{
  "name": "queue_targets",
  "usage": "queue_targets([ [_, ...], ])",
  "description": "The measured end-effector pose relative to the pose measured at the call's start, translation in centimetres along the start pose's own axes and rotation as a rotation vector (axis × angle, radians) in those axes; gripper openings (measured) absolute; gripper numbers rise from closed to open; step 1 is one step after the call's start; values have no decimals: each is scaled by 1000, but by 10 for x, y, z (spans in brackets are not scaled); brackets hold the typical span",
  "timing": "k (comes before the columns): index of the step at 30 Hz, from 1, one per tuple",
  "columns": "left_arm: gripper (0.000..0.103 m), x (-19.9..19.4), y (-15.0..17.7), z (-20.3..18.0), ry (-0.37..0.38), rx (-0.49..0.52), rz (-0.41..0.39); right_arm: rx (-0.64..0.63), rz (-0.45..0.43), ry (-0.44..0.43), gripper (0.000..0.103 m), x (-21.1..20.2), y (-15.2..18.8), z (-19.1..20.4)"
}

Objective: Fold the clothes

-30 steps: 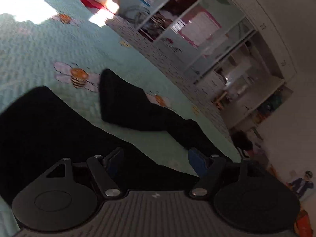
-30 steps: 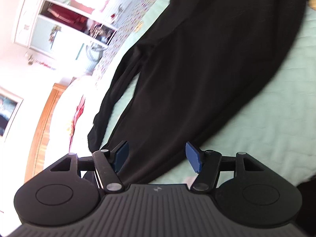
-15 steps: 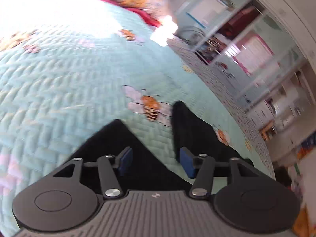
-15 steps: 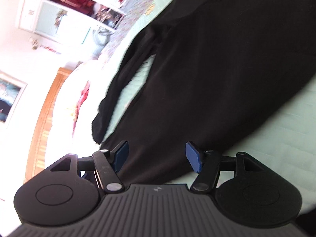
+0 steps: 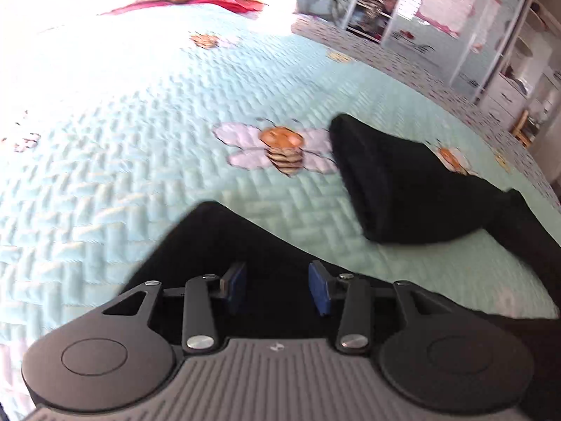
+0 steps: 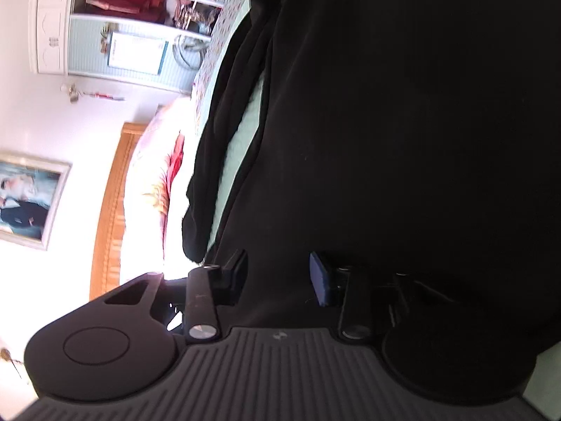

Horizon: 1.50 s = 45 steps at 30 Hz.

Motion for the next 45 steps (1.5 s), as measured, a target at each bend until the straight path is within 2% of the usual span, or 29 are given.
queue_targets([
  [2,43,-2,-9,-11,-7,100,-27,-37,6,-16,54,3,-2,11],
  [4,53,-1,-13,-40,63,230,-20,-67,39,-97,57,19,-1,33],
  [5,56,0,-14,-55,97,296,-17,-81,58,-144,58,28,-1,45],
  [7,57,5,-11,-81,108,451,-37,-120,88,-216,64,47,1,64],
  [9,61,13,-8,-104,86,621,-81,-178,98,-221,66,69,-3,71],
  [12,64,25,5,-125,-23,903,-179,-324,78,-98,64,94,-12,54],
  [14,66,32,17,-132,-103,1109,-241,-364,61,-99,59,97,-13,44],
  [16,67,32,30,-137,-130,1275,-323,-371,48,-137,59,93,-13,42],
  [19,70,32,38,-141,-131,1402,-411,-355,39,-183,58,89,-14,37],
  [23,68,39,29,-142,-58,1457,-384,-312,26,-225,52,88,-16,30],
  [24,49,42,25,-142,-30,1441,-338,-302,22,-233,50,88,-16,29],
  [25,13,45,21,-142,-1,1424,-291,-292,19,-240,50,89,-16,27],
  [26,15,48,17,-141,25,1406,-250,-283,16,-248,50,89,-16,26],
  [28,12,42,0,-144,59,1324,-261,-273,11,-261,48,90,-16,24],
  [31,12,22,-48,-151,162,1094,-241,-263,6,-268,47,91,-15,24],
  [35,12,-7,-133,-160,298,798,-224,-256,4,-278,47,94,-16,26],
  [37,14,-11,-178,-166,308,659,-254,-252,4,-283,47,97,-17,29],
  [38,18,2,-197,-160,263,586,-240,-249,4,-286,47,98,-17,30],
  [39,29,16,-216,-153,218,514,-227,-246,4,-289,47,99,-17,31],
  [40,47,29,-235,-147,174,442,-213,-244,5,-291,47,99,-18,32],
  [41,55,42,-253,-140,130,371,-199,-243,5,-292,47,100,-18,33],
  [44,60,71,-260,-113,29,218,-143,-236,5,-301,47,100,-19,34],
  [45,63,74,-253,-99,0,145,-130,-233,5,-305,47,101,-19,35],
])
Point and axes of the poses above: each gripper's, at about its wrist camera, not at the fingertips, and x roughly the way its jaws point, z to its left, y to its underside, the point moved 8 cm from there along x, roughly the way its jaws point, and after that the axes turned 2 degrees about -y, right-handed, at the moved point
